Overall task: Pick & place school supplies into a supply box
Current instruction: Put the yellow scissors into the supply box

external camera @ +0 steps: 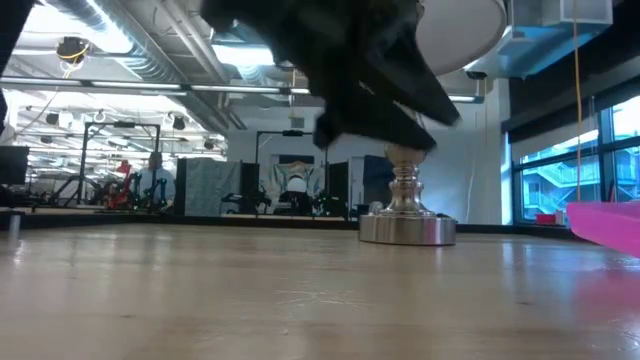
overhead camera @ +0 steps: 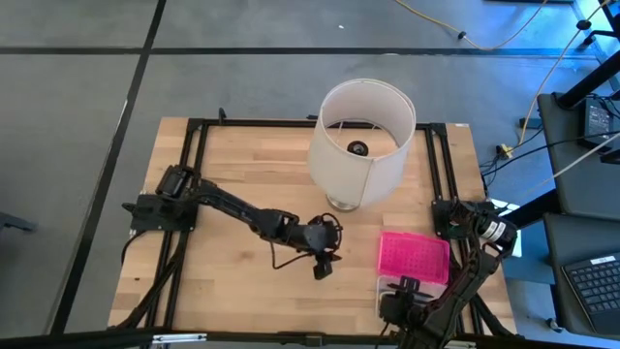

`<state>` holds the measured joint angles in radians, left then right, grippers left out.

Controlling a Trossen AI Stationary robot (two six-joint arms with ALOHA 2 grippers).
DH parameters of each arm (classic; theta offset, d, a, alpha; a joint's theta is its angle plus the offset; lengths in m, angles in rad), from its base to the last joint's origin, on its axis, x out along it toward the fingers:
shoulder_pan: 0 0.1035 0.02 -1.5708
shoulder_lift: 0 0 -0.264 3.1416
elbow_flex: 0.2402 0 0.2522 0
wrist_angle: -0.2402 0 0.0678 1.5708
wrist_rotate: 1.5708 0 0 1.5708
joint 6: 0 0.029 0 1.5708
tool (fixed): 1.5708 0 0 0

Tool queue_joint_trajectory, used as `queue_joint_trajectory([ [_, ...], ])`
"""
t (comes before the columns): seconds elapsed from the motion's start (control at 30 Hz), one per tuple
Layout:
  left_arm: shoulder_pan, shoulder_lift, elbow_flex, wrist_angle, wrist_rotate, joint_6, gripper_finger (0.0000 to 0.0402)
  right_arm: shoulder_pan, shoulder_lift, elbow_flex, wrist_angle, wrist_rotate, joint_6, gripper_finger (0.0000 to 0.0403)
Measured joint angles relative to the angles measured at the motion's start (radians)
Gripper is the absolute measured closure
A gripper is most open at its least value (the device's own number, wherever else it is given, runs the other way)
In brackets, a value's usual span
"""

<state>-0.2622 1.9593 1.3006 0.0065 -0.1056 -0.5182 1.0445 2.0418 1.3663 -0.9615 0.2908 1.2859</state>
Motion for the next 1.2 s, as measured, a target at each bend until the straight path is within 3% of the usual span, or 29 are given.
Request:
queue_joint_trajectory([
  [0.27,0.078,0.135,0.033,0.096,0.134,-0.019,0.0250,0.007,0.001,-0.002,0.013,-0.004,-0.006,0.0281],
  [0.63,0.157,0.337,0.244,0.084,0.323,-0.021,0.0254,0.007,0.003,-0.003,0.052,0.024,-0.056,0.0281],
  [0.87,0.177,0.421,0.372,-0.005,0.319,-0.030,0.0255,0.007,0.004,-0.003,0.057,0.028,-0.064,0.0281],
  [1.03,0.172,0.442,0.394,0.006,0.309,0.051,0.0255,0.006,0.004,-0.003,0.058,0.030,-0.068,0.0281],
  [1.2,0.168,0.445,0.400,0.020,0.209,0.078,0.0256,0.004,0.004,-0.004,0.064,0.030,-0.084,0.0281],
])
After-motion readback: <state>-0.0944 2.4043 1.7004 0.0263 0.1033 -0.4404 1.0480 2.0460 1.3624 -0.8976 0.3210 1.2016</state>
